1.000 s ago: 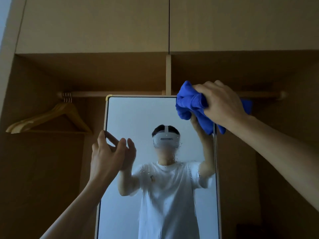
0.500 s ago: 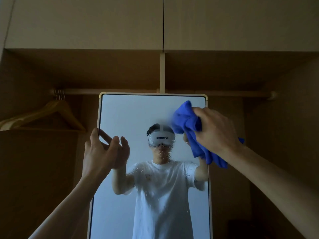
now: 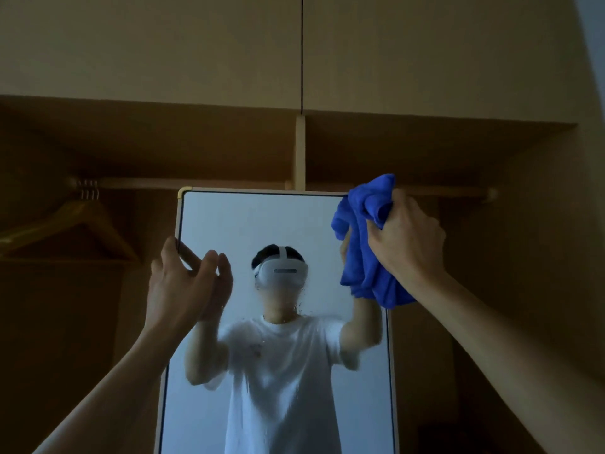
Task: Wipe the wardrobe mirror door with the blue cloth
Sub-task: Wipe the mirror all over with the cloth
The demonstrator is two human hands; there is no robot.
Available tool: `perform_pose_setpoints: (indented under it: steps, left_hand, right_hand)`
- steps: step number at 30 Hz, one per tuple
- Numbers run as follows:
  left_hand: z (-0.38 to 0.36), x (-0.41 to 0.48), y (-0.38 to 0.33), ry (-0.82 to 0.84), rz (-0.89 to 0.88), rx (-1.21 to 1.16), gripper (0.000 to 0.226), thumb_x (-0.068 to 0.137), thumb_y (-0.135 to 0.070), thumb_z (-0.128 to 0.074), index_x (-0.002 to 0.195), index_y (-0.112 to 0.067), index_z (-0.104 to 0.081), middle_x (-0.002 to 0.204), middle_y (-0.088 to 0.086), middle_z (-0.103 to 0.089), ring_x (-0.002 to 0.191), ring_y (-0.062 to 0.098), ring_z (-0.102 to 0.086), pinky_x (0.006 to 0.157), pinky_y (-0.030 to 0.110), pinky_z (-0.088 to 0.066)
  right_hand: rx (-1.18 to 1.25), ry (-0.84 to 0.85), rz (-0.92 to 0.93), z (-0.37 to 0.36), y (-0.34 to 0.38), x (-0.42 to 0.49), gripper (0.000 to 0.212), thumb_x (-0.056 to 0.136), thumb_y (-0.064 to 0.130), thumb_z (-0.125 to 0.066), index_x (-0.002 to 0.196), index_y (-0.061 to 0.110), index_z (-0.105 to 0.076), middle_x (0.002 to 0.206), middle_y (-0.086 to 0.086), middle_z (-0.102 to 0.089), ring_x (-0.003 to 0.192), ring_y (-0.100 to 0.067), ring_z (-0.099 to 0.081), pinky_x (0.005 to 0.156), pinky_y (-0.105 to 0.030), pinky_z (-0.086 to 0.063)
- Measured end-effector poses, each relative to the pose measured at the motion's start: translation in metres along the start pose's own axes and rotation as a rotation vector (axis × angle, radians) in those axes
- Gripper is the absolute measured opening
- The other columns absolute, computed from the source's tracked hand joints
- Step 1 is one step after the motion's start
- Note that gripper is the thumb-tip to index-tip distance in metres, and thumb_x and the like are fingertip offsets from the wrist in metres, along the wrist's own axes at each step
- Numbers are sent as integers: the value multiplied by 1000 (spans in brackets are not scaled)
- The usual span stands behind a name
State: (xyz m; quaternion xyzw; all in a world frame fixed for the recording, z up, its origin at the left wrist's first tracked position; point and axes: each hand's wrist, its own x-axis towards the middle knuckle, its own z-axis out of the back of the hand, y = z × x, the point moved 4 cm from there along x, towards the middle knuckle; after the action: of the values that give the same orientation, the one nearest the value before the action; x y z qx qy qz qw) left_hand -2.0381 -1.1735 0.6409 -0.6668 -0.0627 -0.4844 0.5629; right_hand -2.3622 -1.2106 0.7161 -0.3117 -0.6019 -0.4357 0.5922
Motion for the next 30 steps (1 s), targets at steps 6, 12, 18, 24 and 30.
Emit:
perform_pose_setpoints:
  steps: [6, 12, 18, 24, 30]
  left_hand:
    - [1, 1, 9, 6, -41, 42, 82, 97, -57, -54, 161, -24, -14, 164, 14, -27, 144, 42, -39, 109, 64, -43]
    - [4, 9, 16, 22, -62, 7, 71, 101, -52, -50, 159, -26, -19, 160, 14, -31, 138, 41, -45, 106, 62, -45]
    - [7, 11, 21, 83, -88, -19, 65, 103, -46, -47, 158, -30, -18, 156, 10, -35, 131, 35, -50, 100, 52, -47]
    - [12, 14, 27, 119, -93, -127, 59, 99, -45, -40, 155, -37, -22, 141, 3, -44, 111, 17, -44, 95, 45, -43]
    - [20, 12, 22, 140, -104, -253, 59, 99, -48, -25, 153, -28, -37, 156, -4, -42, 130, 15, -42, 100, 34, -32]
  right_hand:
    - [-37, 85, -48, -1, 19, -6, 43, 97, 40, -58, 126, 10, -48, 106, -8, -59, 83, -27, -65, 71, -42, -56]
    - [21, 96, -54, -9, 46, -8, 43, 96, 40, -60, 127, 12, -50, 111, -6, -60, 85, -26, -66, 71, -39, -56]
    - [7, 49, 71, -30, 97, -9, 38, 93, 35, -62, 121, 12, -51, 105, -5, -61, 77, -28, -66, 62, -36, -50]
    - [10, 33, 165, -44, 149, -13, 46, 90, 31, -66, 128, 8, -52, 114, -9, -62, 76, -33, -66, 60, -33, -38]
    - [60, 55, 232, -60, 208, -21, 47, 89, 32, -67, 126, 8, -50, 112, -9, -61, 80, -33, -67, 60, -32, -35]
